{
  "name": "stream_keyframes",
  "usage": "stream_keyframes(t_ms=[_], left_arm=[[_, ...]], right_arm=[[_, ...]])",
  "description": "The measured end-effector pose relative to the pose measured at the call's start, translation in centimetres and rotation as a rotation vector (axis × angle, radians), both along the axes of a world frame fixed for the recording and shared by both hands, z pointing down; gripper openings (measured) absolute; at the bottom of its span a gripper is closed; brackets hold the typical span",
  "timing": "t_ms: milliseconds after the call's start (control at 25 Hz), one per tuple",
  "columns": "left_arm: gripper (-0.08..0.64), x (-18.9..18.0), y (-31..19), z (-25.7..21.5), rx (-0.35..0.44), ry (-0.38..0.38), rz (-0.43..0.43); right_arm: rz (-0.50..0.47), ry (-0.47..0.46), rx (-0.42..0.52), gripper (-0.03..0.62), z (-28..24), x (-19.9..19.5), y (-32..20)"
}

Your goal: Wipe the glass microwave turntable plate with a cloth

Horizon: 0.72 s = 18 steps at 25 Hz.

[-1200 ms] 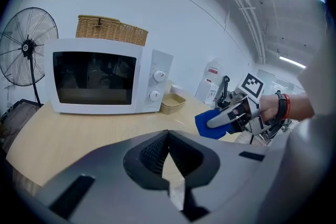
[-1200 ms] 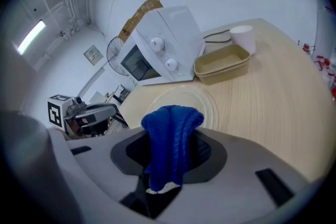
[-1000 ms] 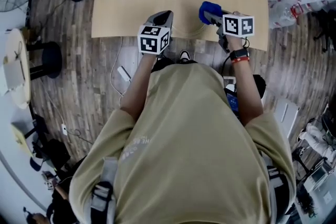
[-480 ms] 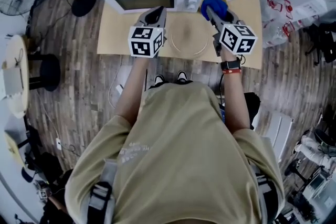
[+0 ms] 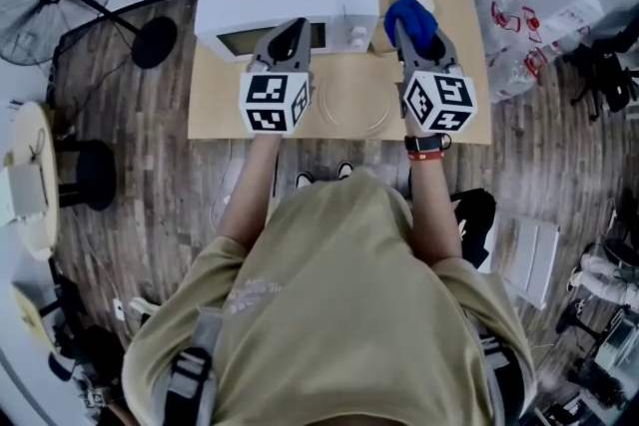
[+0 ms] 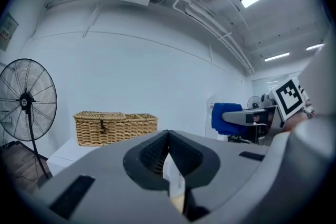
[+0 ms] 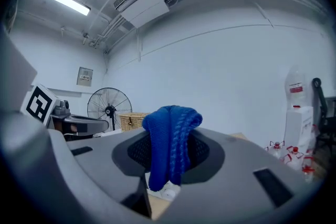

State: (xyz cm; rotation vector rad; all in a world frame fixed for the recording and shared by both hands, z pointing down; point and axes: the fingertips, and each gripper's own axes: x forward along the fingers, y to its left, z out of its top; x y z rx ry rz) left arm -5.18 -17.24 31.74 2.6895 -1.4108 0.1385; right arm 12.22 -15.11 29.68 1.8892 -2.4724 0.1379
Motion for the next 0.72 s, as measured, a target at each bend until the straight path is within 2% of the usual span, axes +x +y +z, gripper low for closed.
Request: stream_keyframes(t_ms=[240, 440, 560, 720], left_arm=[[0.018, 1.8, -0.1, 0.8, -0.016, 0.010, 0.063], [0.018, 3.7, -0.4, 0.9, -0.037, 0.038, 0.136], [0.018, 5.3, 0.3, -0.6, -0.044, 0.149, 0.234], [0.023, 7.1, 2.6, -3.9, -0.053, 0.385, 0.459]], right_arm=[[0.004, 0.022, -0.029, 0.126, 0.7, -0.4, 0.2], [-0.001, -0.011, -0.046, 0.126, 1.1, -0.3, 0.4], [-0.047, -0.069, -0.048, 0.126, 0.8, -0.6, 1.1], [-0.184, -0.168, -0.056, 0.124, 0.4, -2.0, 2.9]])
